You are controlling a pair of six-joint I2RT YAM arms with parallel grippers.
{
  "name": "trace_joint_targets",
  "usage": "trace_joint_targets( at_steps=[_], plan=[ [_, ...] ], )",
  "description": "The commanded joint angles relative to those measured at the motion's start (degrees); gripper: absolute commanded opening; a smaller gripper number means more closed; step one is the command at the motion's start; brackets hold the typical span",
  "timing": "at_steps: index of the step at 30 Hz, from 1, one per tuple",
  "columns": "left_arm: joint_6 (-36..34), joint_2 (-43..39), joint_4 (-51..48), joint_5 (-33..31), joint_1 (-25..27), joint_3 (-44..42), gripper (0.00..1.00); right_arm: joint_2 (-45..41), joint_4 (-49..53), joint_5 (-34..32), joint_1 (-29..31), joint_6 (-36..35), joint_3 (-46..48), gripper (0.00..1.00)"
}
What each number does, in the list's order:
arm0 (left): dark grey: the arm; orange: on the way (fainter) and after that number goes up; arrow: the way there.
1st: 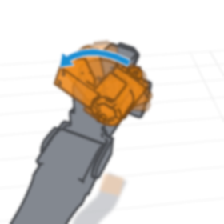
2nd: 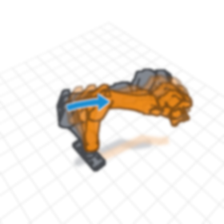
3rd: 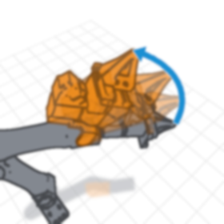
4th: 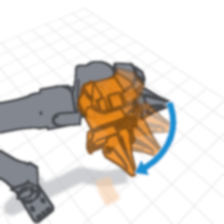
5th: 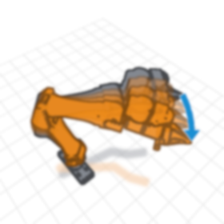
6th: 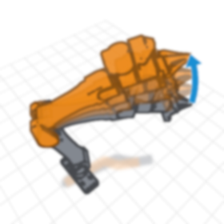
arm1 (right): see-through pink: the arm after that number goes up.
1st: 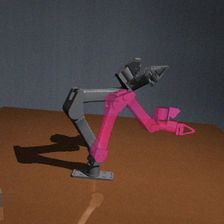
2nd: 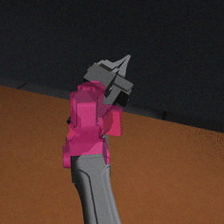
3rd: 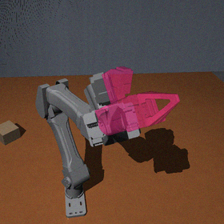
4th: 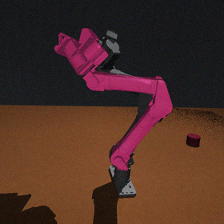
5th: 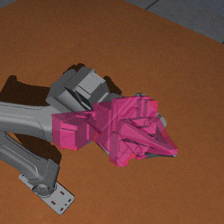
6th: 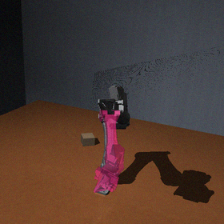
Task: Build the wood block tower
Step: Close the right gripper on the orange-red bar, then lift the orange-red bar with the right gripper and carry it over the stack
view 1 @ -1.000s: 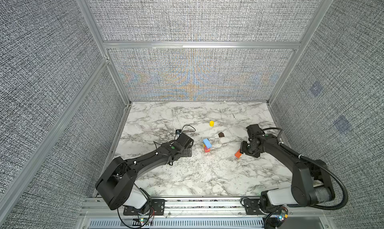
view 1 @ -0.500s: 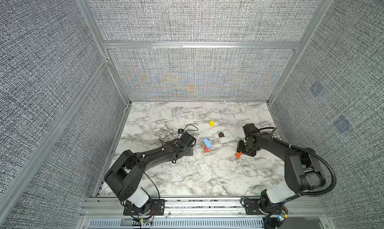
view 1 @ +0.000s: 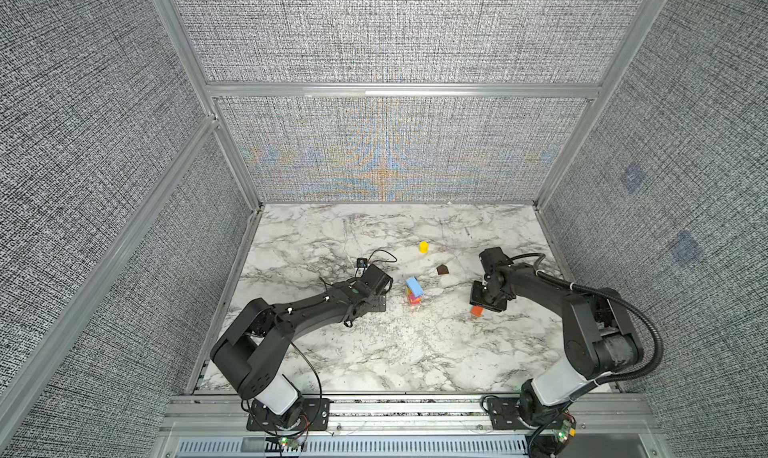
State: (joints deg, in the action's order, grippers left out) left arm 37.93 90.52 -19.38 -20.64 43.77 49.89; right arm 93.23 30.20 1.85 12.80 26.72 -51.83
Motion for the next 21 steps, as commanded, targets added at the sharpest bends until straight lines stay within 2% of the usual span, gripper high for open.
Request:
trace_joint_targets(
  at_steps=[1, 10, 16, 21],
  plan=[
    [0.0, -0.2, 0.5, -0.2, 0.0, -0.1, 0.99, 0.4, 0.0, 0.3, 0.6, -0.1, -0.7, 0.48],
    [0.0, -0.9, -0.1, -0.6, 0.0, -0.3, 0.99, 1.9, 1.8, -0.9, 3.0, -1.5, -2.9, 0.39],
    [0.0, -1.2, -0.1, -0.6, 0.0, -0.5, 0.99, 3.3, 4.6, -2.3, 4.6, -4.9, -4.4, 0.32],
    [0.2, -1.7, -0.5, -0.5, 0.0, -0.4, 0.99, 3.4, 4.9, -2.4, 5.4, -5.6, -4.0, 0.3]
  ],
)
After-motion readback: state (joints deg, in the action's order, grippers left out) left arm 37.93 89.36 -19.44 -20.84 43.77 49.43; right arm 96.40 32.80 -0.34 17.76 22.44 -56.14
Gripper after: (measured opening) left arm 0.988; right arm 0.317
